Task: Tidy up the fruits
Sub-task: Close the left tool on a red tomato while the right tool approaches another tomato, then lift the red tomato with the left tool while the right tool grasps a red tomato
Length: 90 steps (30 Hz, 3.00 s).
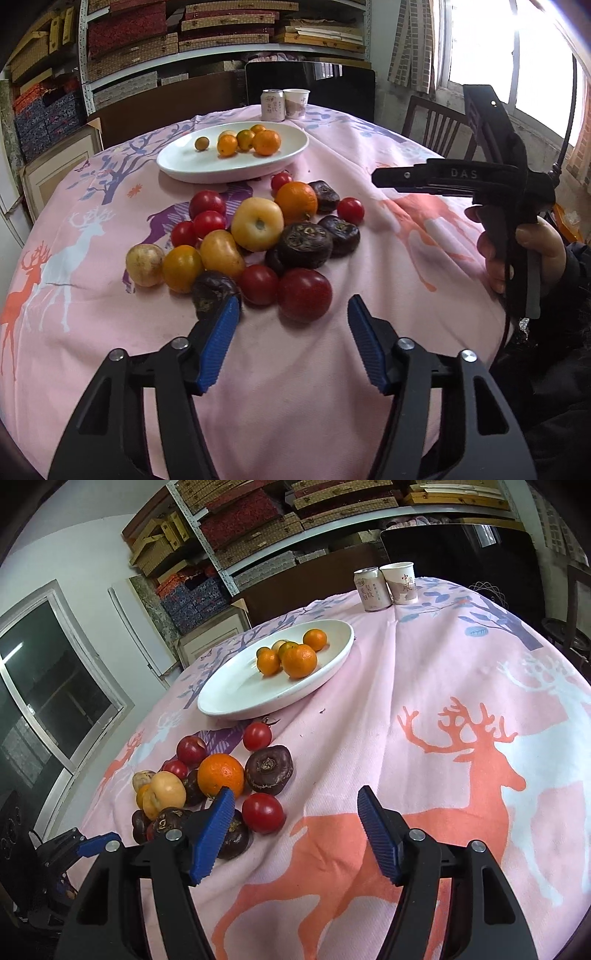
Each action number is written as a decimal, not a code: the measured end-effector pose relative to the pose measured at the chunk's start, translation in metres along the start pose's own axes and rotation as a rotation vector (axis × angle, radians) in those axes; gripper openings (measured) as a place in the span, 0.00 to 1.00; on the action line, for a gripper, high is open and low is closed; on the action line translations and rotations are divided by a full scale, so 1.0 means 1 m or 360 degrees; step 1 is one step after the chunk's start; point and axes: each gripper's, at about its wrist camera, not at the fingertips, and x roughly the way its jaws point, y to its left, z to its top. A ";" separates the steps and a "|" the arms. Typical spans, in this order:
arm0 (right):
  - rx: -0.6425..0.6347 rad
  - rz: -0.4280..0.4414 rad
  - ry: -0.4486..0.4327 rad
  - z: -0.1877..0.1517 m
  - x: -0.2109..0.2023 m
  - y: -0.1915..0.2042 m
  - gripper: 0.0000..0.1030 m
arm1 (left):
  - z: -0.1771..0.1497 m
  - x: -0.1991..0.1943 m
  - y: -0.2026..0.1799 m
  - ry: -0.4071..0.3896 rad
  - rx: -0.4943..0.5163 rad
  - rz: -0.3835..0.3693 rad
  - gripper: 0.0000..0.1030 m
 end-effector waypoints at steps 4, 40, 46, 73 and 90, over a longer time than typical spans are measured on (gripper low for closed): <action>0.0018 0.0002 0.0006 0.000 0.000 -0.002 0.68 | 0.001 0.016 -0.007 0.0034 0.0003 -0.0024 0.48; -0.0047 -0.0016 0.0034 -0.005 0.002 0.005 0.68 | -0.005 0.030 0.000 0.0035 -0.0083 0.0014 0.37; -0.0059 -0.0008 0.0029 -0.005 0.001 0.007 0.68 | -0.007 0.021 0.008 -0.0020 -0.0157 -0.0043 0.37; -0.0790 0.0208 0.0232 -0.027 0.028 0.154 0.60 | -0.022 -0.029 0.076 -0.0180 -0.0357 0.0120 0.37; -0.0928 0.0202 0.0262 -0.042 0.031 0.160 0.34 | -0.023 -0.024 0.093 -0.0160 -0.0403 0.0131 0.37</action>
